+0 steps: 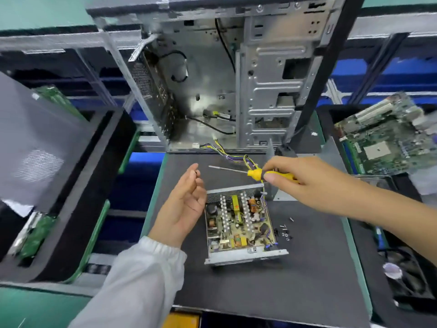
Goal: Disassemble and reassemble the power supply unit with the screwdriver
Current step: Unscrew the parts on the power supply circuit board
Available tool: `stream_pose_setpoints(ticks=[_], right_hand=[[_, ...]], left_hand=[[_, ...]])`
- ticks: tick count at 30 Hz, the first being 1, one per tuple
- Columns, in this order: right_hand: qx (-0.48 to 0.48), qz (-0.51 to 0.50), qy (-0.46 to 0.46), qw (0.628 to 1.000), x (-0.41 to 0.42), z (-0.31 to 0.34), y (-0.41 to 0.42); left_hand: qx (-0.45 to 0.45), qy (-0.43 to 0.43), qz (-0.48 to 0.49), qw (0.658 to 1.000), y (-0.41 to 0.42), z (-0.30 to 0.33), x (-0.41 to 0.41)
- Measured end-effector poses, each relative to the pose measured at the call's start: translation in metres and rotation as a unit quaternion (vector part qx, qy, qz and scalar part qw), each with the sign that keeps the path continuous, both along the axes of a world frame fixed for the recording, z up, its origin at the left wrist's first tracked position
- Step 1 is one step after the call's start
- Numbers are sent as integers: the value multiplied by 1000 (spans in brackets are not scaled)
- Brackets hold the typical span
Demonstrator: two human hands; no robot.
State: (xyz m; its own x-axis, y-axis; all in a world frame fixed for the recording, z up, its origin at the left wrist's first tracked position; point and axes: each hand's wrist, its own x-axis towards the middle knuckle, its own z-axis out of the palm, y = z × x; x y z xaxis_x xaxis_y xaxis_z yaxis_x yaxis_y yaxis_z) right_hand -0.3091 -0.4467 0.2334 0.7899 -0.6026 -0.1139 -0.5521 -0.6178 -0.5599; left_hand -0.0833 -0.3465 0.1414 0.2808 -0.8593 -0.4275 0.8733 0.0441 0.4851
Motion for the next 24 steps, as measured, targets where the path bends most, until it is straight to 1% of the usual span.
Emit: stream_pose_setpoints(ticks=[4, 9, 16, 24], right_hand=[[-21, 40, 14, 999, 24, -3, 3], [-41, 71, 32, 996, 37, -4, 7], [-44, 78, 27, 996, 40, 0, 9], [-47, 62, 26, 997, 37, -1, 8]], left_hand=[[-7, 38, 17, 999, 7, -5, 6], [-19, 49, 18, 998, 10, -8, 10], [-22, 48, 7, 999, 8, -8, 11], [-33, 45, 7, 998, 4, -8, 5]])
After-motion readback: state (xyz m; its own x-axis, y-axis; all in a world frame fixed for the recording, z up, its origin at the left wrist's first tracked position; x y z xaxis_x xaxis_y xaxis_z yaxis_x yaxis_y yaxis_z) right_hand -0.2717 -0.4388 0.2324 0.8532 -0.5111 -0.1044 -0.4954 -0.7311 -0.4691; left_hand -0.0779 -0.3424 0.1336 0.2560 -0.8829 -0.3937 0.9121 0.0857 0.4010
